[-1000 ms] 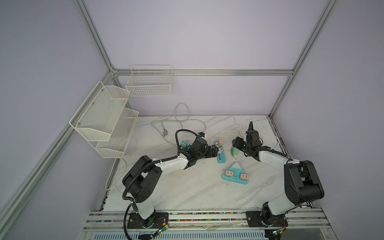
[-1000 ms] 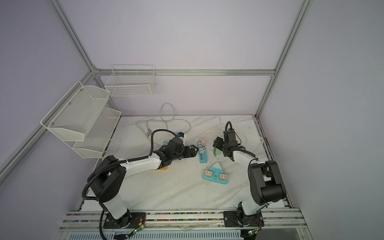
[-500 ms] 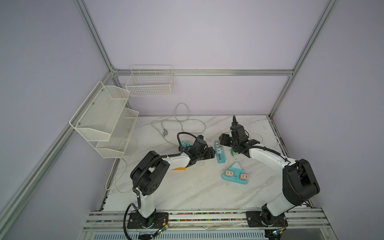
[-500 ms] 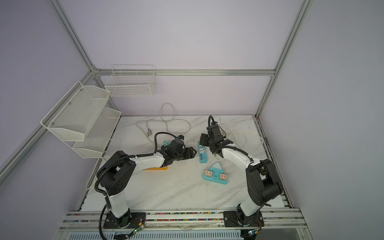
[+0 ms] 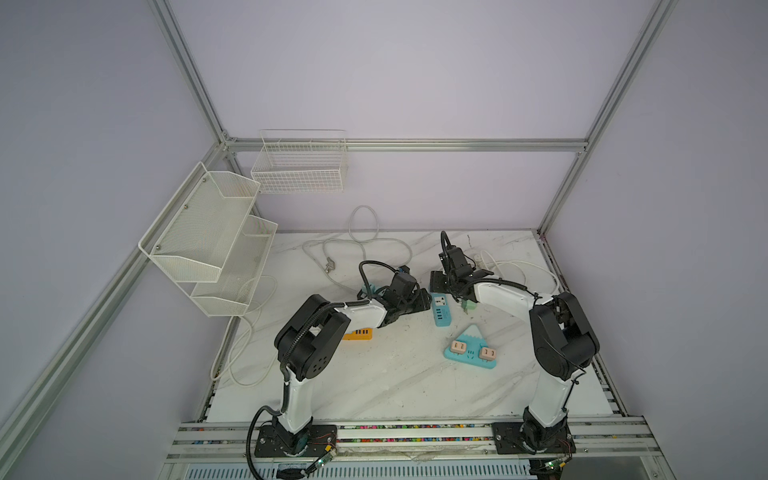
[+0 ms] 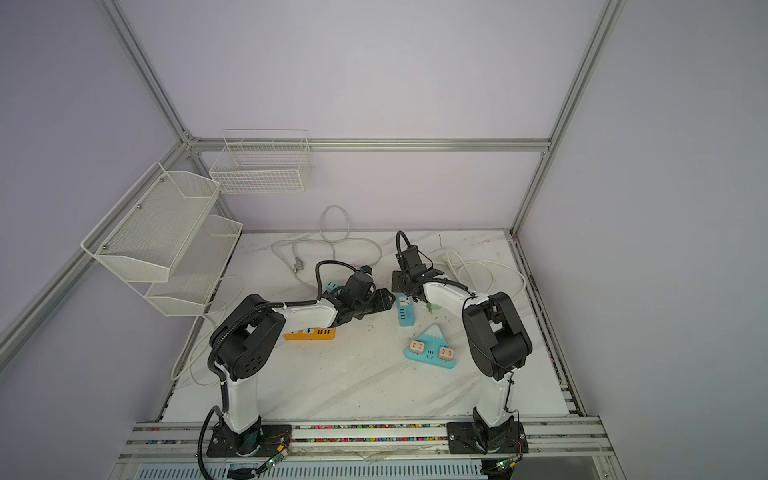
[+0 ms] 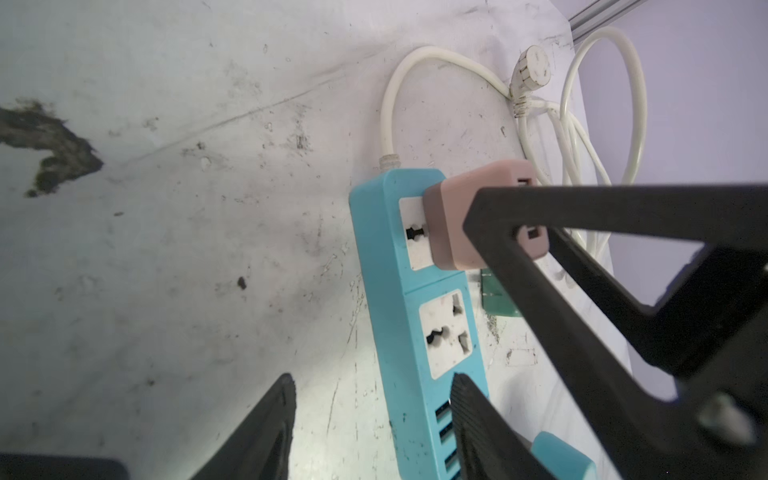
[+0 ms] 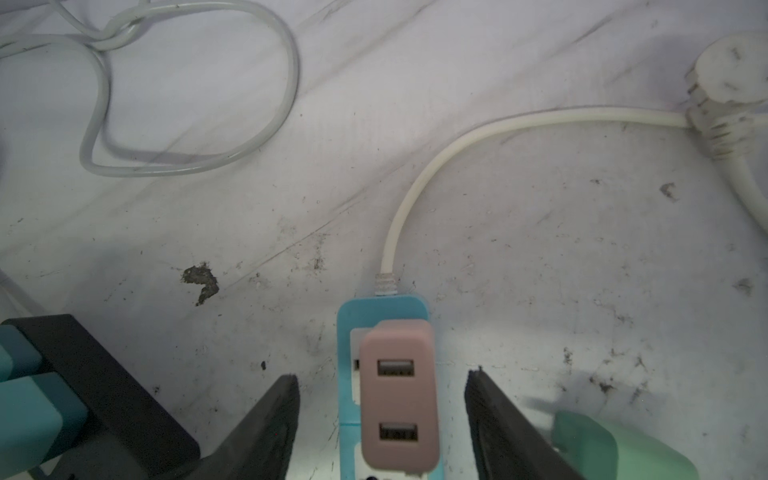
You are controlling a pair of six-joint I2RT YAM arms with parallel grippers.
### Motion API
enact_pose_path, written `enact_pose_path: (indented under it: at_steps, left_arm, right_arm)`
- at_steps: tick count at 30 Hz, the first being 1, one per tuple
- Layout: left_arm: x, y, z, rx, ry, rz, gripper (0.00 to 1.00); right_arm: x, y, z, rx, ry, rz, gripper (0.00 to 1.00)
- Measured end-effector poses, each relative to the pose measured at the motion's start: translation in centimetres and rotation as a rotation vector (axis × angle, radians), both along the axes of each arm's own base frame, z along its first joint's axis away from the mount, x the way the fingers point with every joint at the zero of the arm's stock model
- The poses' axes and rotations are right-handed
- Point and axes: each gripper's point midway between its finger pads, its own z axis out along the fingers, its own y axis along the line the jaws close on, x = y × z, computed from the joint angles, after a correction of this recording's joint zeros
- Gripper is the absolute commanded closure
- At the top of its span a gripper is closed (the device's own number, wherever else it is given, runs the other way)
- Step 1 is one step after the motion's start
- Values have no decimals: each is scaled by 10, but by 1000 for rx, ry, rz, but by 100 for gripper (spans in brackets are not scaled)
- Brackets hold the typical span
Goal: Pull the plug off the socket
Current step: 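Move the right gripper onto the pink adapter and close on it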
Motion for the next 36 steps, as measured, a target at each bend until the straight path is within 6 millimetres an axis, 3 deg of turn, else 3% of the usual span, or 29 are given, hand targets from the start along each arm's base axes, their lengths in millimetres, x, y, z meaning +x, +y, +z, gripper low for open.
enact_pose_path:
  at_steps: [16, 25, 36]
  left_arm:
    - [19, -17, -16, -23, 17, -5, 49]
    - [18, -22, -21, -40, 25, -26, 50]
    - [15, -24, -22, -45, 37, -39, 53]
  right_arm:
    - [14, 0, -17, -76, 30, -2, 46]
    - [17, 1, -16, -84, 31, 2, 50]
    - [15, 0, -33, -110, 64, 13, 56]
